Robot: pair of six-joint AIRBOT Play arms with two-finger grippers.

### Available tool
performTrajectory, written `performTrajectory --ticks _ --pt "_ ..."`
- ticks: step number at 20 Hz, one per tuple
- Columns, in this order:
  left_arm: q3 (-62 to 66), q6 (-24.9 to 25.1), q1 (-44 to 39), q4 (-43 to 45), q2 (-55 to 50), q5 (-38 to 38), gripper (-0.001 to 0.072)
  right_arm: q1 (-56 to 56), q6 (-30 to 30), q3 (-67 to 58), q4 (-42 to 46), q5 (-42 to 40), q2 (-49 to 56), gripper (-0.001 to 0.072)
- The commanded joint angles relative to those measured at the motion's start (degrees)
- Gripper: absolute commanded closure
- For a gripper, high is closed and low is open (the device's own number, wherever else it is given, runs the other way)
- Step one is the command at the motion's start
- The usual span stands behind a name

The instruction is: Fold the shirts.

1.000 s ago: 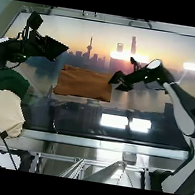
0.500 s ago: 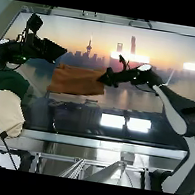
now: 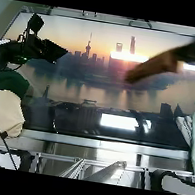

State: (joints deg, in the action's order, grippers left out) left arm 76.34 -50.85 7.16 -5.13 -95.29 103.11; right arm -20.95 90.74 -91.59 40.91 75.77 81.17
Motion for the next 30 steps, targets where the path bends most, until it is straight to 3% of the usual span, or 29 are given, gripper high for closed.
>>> performTrajectory --ticks 1,5,8,12,17,21,25,26,28,30 --pt "0.0 1.2 -1.9 0.1 0.0 0.0 0.07 -16.5 9.3 0.0 13.0 8.7 -7.9 0.0692" --pt "0.0 1.7 -5.5 0.1 0.0 0.0 0.07 -28.1 9.6 0.0 25.0 18.8 -8.9 0.0693" --pt "0.0 2.0 -8.6 0.3 0.0 0.0 0.0699 -32.1 8.7 0.0 36.4 24.1 -9.4 0.0693" --pt "0.0 2.1 -12.3 2.1 -0.4 0.0 0.0699 -34.3 6.7 0.1 45.2 28.2 -9.4 0.0693" --pt "0.0 2.9 -15.4 3.2 -0.5 0.0 0.0699 -34.3 8.4 7.8 53.6 29.7 -10.5 0.0692" --pt "0.0 2.9 -15.9 3.2 -0.5 0.0 0.0699 -34.3 11.8 23.3 60.4 25.4 -13.0 0.0692" --pt "0.0 2.9 -15.8 4.0 -0.5 0.0 0.0699 -34.3 14.4 34.0 61.7 21.1 -13.3 0.0674" --pt "0.0 2.8 -15.8 4.0 -0.5 0.0 0.0699 -34.3 15.2 34.8 62.2 20.8 -13.1 0.0515" --pt "0.0 2.8 -15.8 4.0 -0.5 0.4 0.0699 -34.3 15.3 34.6 63.5 20.9 -13.1 0.0057" --pt "0.0 2.8 -15.8 4.0 -0.5 0.4 0.0699 -34.3 14.8 32.4 62.8 20.9 -13.2 0.0021"
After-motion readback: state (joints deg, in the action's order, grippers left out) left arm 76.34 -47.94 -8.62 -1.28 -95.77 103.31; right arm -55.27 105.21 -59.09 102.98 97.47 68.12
